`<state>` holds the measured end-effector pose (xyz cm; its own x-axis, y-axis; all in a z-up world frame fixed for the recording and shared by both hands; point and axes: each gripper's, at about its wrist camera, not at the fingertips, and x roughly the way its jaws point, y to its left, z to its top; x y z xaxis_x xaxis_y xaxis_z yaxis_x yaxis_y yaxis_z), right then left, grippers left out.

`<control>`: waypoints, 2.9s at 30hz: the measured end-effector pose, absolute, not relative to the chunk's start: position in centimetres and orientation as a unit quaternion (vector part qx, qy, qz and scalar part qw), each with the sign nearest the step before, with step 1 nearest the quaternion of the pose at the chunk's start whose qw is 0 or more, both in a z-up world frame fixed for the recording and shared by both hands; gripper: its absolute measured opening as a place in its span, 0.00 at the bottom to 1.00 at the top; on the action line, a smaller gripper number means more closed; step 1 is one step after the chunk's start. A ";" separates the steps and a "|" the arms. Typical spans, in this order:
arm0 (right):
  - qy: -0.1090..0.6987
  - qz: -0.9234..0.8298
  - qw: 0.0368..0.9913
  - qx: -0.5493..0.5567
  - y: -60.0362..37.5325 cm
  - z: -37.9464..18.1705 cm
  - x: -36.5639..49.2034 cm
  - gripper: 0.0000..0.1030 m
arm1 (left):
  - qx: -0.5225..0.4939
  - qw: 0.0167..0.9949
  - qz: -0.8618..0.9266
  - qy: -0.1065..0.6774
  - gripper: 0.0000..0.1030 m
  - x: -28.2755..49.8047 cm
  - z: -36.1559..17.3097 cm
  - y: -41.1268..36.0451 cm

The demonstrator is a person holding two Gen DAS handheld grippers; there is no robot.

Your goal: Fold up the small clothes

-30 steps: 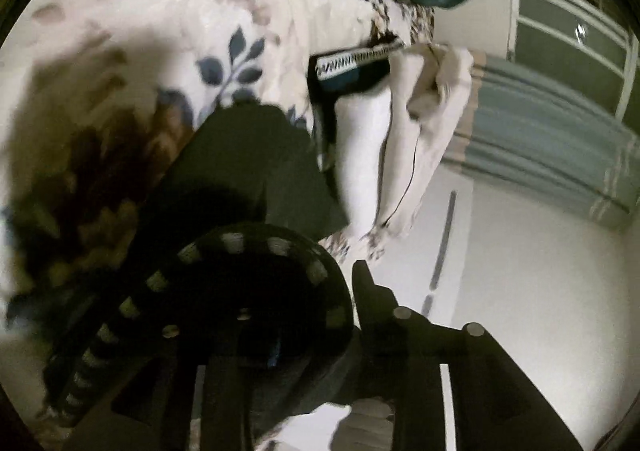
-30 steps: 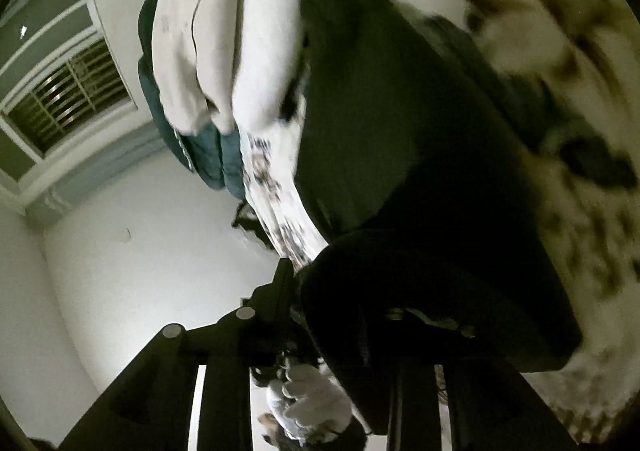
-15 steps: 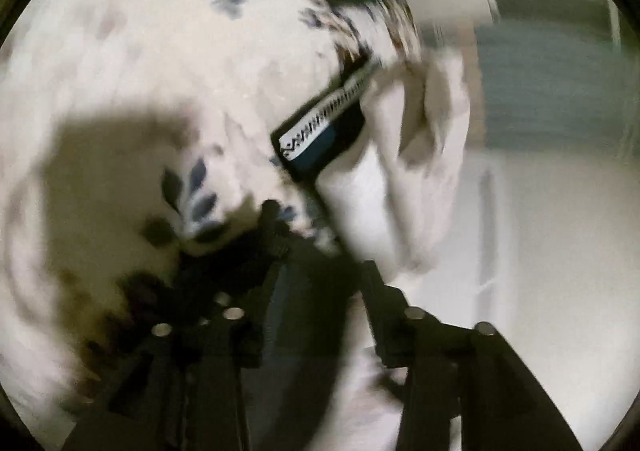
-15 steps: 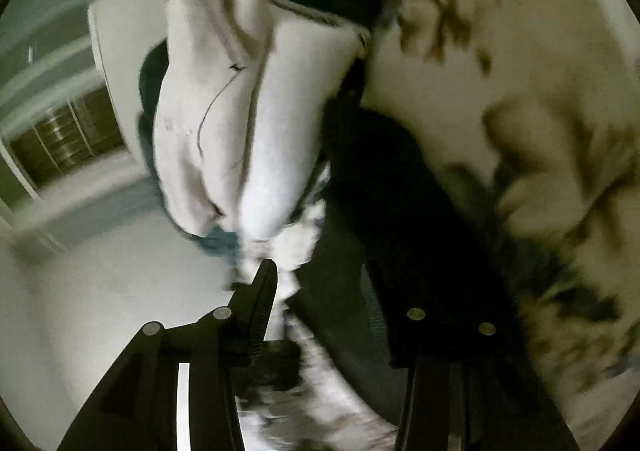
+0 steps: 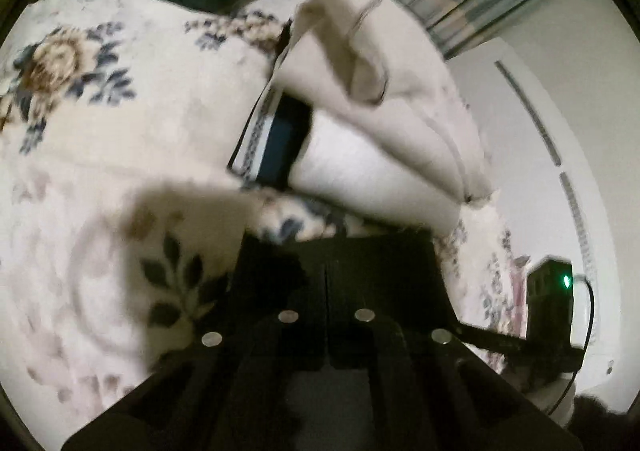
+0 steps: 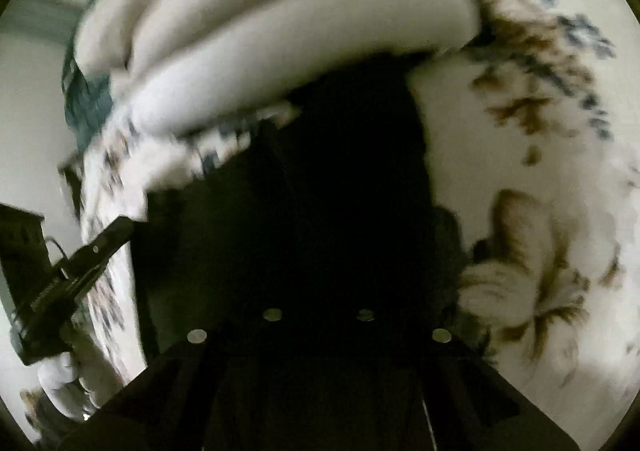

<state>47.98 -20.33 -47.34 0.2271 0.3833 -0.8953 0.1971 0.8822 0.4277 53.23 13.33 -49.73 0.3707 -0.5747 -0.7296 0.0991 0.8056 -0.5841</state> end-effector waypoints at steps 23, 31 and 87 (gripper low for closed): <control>0.722 0.213 0.628 0.198 -27.3 -50.5 49.9 0.97 | -0.454 0.739 0.004 0.497 0.61 27.2 -51.3 15.5; 0.748 0.272 0.566 0.214 -24.8 -56.5 55.2 0.99 | -0.530 0.691 0.016 0.492 0.61 27.1 -58.9 9.7; 0.668 0.217 0.711 -0.028 -16.1 -49.4 45.1 0.20 | -0.304 0.759 -0.051 0.574 0.53 37.9 -55.3 18.5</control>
<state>45.11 -16.07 -49.39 0.0126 0.2715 -0.9624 -0.3468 0.9039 0.2505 37.94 18.45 -55.26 0.3357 -0.4262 -0.8400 -0.2712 0.8103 -0.5195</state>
